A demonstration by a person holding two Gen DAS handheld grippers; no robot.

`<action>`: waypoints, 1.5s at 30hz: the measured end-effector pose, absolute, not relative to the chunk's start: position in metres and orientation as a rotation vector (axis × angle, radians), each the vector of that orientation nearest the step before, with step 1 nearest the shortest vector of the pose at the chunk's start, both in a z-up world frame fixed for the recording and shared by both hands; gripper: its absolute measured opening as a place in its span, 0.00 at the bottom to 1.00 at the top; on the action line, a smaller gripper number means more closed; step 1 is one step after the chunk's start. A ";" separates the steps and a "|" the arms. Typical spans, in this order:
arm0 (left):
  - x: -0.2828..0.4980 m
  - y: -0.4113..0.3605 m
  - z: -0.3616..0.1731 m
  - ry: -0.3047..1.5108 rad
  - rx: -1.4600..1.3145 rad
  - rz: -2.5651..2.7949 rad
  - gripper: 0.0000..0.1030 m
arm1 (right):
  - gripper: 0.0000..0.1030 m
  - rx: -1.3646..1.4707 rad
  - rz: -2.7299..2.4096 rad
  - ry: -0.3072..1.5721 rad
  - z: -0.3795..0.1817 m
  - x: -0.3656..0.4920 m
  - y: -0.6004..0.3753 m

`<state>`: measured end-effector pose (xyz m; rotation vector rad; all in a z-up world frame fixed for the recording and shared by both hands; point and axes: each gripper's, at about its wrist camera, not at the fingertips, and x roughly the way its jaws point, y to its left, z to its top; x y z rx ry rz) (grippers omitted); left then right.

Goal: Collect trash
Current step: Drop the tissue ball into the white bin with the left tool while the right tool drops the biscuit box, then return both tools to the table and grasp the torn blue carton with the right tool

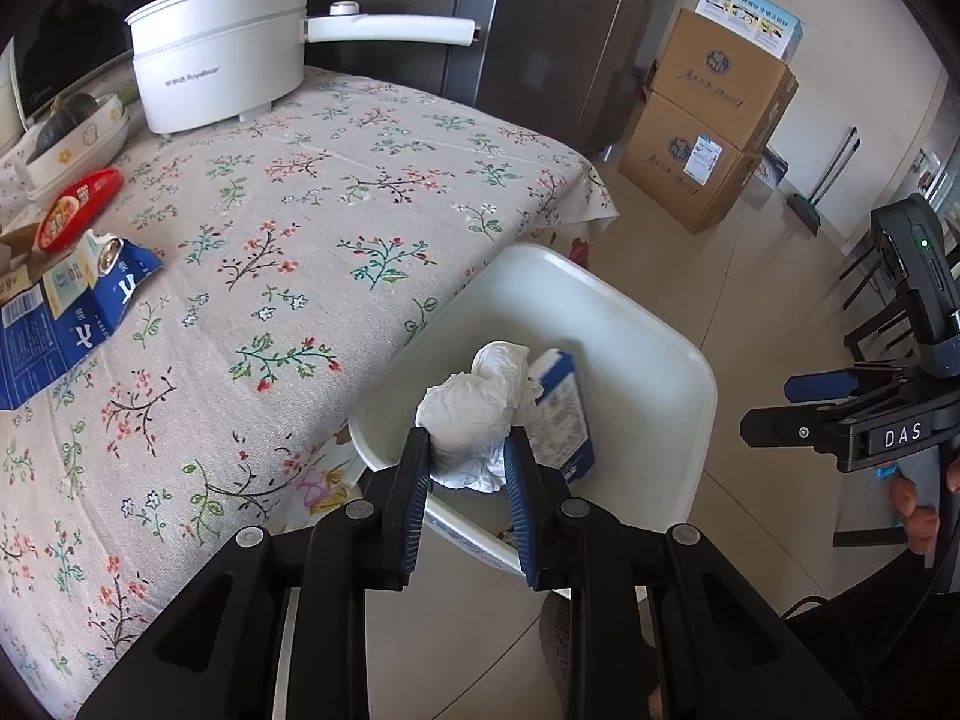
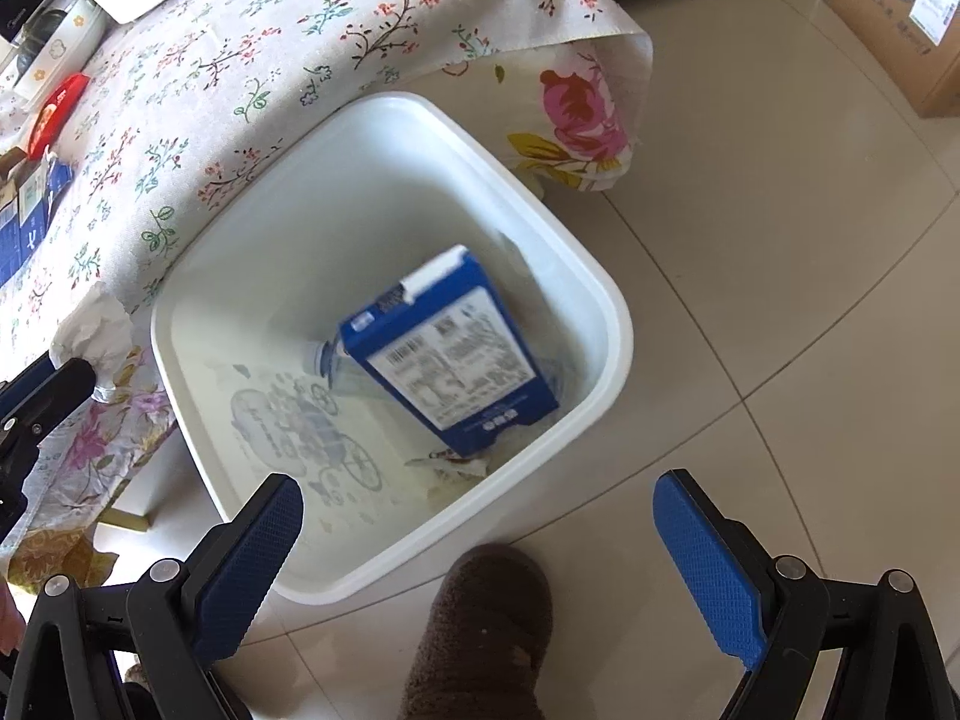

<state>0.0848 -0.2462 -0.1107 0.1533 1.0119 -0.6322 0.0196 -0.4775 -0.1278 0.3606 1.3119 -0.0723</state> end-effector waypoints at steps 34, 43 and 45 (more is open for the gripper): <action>0.121 -0.062 -0.084 0.976 -0.018 -0.270 0.74 | 0.95 0.185 0.105 1.221 -0.085 0.108 -0.342; 0.115 0.036 -0.076 0.960 -0.092 -0.117 0.74 | 0.95 0.149 0.207 1.215 -0.085 0.149 -0.259; 0.114 0.055 -0.076 0.963 -0.114 -0.087 0.74 | 0.95 0.128 0.226 1.208 -0.084 0.157 -0.240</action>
